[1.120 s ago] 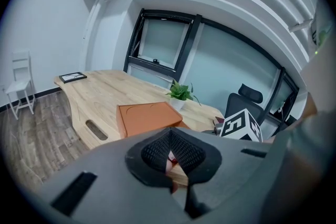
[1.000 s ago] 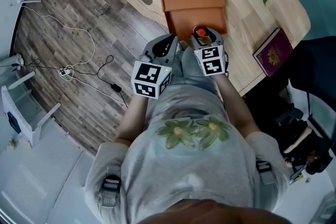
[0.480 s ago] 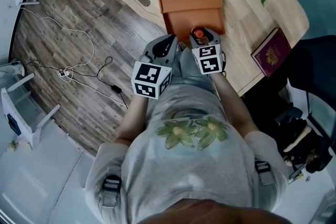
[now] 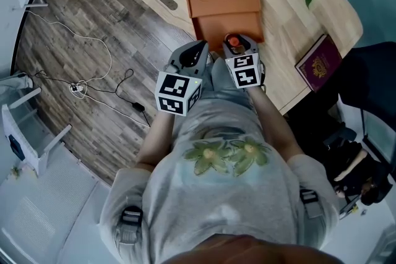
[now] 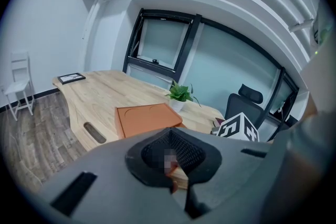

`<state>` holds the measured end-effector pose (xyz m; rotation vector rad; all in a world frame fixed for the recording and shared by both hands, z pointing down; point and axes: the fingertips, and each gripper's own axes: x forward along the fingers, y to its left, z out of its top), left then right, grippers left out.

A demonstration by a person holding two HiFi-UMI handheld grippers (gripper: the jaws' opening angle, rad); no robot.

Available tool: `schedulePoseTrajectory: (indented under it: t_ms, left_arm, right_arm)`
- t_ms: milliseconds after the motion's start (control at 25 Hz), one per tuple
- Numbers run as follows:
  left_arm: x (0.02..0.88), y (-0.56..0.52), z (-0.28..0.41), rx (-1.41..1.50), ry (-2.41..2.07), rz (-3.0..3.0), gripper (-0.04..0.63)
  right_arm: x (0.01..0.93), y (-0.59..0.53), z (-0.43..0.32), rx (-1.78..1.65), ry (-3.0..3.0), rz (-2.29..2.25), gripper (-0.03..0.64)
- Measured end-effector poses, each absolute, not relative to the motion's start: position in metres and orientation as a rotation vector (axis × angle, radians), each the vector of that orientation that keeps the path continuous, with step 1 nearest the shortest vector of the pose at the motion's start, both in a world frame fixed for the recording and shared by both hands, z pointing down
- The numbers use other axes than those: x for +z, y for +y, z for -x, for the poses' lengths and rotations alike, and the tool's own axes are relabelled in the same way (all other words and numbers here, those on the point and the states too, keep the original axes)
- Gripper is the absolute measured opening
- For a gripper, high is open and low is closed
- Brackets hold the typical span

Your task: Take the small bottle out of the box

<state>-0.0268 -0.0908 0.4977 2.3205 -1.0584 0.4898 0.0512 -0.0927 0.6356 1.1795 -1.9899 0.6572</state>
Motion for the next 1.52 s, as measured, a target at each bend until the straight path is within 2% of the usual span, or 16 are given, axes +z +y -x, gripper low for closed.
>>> schedulePoseTrajectory:
  t_ms: [1520]
  left_arm:
    - [0.485, -0.088, 0.03, 0.469, -1.08, -2.348, 0.006]
  right_arm:
    - [0.593, -0.099, -0.054, 0.585, -2.057, -1.211, 0.204]
